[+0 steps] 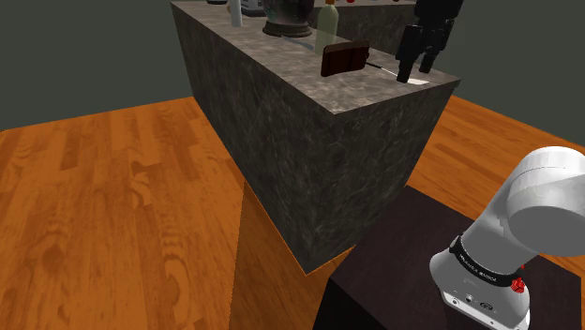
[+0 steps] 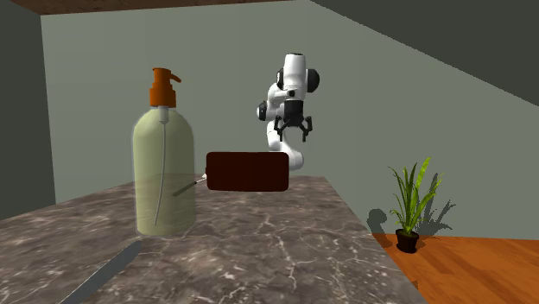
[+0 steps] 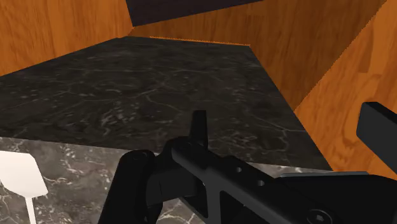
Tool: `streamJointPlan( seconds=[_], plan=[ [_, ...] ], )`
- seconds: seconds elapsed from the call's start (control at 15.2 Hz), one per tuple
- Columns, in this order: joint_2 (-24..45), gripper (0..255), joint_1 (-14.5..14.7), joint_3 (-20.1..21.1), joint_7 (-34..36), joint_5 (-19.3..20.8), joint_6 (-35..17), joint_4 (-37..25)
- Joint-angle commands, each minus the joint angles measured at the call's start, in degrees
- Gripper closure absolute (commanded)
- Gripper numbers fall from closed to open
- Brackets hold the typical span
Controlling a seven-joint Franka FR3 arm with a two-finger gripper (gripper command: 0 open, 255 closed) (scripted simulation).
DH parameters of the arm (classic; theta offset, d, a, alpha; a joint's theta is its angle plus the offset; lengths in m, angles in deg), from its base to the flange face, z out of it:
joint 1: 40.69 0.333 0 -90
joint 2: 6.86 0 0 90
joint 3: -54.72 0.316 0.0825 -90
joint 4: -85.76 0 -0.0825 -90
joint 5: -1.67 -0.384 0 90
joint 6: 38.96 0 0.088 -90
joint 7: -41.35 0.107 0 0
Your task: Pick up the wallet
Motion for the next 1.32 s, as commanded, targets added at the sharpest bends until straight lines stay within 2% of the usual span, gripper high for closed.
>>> streamJointPlan(
  seconds=[0.0, 0.33, 0.66, 0.99, 1.25],
  plan=[
    [0.0, 0, 0.0, 0.0, 0.0, 0.0, 0.0, 0.0],
    [5.3, 0, 2.2, -8.3, -17.6, 4.9, -1.6, -4.1],
    [13.4, 0, 5.1, -16.1, -35.1, 7.4, -3.5, -11.0],
    [24.1, 0, 8.1, -23.2, -53.0, 6.6, -5.0, -20.5],
    [34.4, 0, 9.7, -28.0, -67.7, 3.0, -5.2, -29.9]
  ],
)
